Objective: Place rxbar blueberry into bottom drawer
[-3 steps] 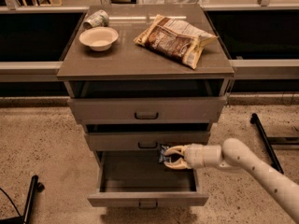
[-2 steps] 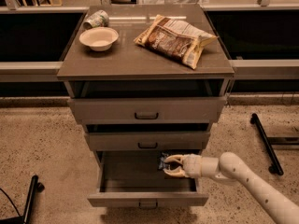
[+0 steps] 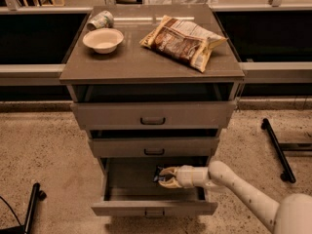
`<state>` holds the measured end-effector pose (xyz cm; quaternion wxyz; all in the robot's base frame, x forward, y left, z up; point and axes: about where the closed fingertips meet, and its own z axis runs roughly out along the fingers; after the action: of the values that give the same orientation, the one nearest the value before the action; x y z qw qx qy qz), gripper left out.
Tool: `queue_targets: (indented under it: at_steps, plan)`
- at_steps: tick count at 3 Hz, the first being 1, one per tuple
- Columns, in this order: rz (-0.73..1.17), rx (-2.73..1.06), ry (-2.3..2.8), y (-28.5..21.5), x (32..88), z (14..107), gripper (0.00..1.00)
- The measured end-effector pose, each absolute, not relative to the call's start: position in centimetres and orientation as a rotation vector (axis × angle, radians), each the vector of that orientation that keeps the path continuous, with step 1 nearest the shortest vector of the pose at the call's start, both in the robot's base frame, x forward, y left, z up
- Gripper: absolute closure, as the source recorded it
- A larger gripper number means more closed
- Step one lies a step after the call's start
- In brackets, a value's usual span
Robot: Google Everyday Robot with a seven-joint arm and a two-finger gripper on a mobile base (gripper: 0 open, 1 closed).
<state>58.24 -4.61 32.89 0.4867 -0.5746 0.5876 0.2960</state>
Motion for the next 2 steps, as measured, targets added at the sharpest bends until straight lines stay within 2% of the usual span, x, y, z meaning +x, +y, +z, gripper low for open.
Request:
queue_targets:
  at_steps: [2]
  plan:
    - [0.759,-1.560,1.587,-0.3,60.3,28.0,0.52]
